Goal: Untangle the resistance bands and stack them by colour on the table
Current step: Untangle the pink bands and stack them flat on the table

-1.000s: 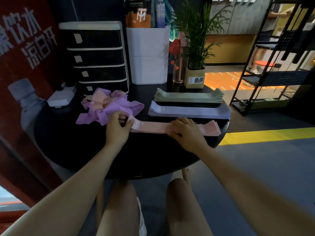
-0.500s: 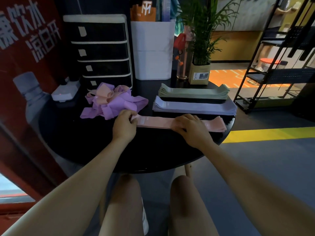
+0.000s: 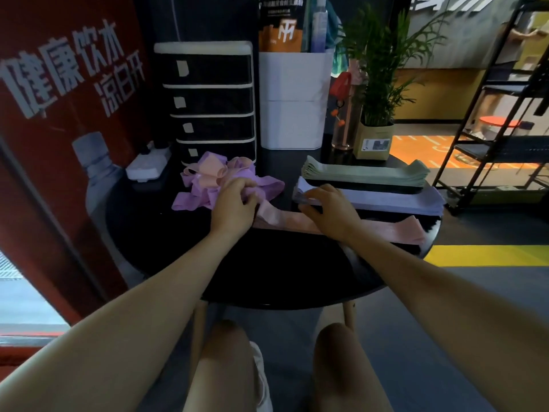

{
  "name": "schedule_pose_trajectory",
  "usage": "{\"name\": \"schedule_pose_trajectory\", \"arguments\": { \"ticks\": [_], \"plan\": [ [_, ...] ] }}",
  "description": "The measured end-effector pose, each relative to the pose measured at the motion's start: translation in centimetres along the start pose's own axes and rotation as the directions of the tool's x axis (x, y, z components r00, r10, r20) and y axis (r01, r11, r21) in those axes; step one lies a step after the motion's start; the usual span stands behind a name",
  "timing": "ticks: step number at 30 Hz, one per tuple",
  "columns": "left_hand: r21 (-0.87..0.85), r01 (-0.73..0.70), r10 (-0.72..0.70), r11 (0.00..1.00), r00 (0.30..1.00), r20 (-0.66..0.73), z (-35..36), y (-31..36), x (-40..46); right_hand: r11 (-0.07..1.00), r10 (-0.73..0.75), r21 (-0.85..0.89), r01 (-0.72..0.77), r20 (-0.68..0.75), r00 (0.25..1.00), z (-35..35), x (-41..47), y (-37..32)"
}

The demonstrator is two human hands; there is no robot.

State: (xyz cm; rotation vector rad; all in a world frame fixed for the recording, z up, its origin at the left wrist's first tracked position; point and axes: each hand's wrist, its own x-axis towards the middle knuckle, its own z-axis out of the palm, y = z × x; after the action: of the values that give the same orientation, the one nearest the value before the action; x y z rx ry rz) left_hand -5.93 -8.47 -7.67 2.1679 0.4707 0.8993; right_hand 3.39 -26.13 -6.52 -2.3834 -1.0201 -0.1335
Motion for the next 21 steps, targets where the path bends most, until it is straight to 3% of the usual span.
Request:
{"name": "schedule_pose_trajectory", "arguments": {
  "ticks": [5,13,21],
  "plan": [
    [0.114,0.040,-0.028,0.993,0.994,-0.108,-3.8,-1.1,3.4,0.992,-0.080,0.096,0.079,0.010,0.997,2.0,5.3,-4.1],
    [0.195,0.130,-0.112,0.972,0.989,-0.097,-7.0,-5.2,8.0,0.964,-0.157,0.222,0.143,0.049,0.986,5.5,12.5,-9.4],
    [0.139,0.175,-0.175,0.975,0.984,-0.011,-6.9,-8.1,10.1,0.991,-0.108,0.097,0.094,0.159,0.981,8.5,17.6,-11.1]
  ]
}}
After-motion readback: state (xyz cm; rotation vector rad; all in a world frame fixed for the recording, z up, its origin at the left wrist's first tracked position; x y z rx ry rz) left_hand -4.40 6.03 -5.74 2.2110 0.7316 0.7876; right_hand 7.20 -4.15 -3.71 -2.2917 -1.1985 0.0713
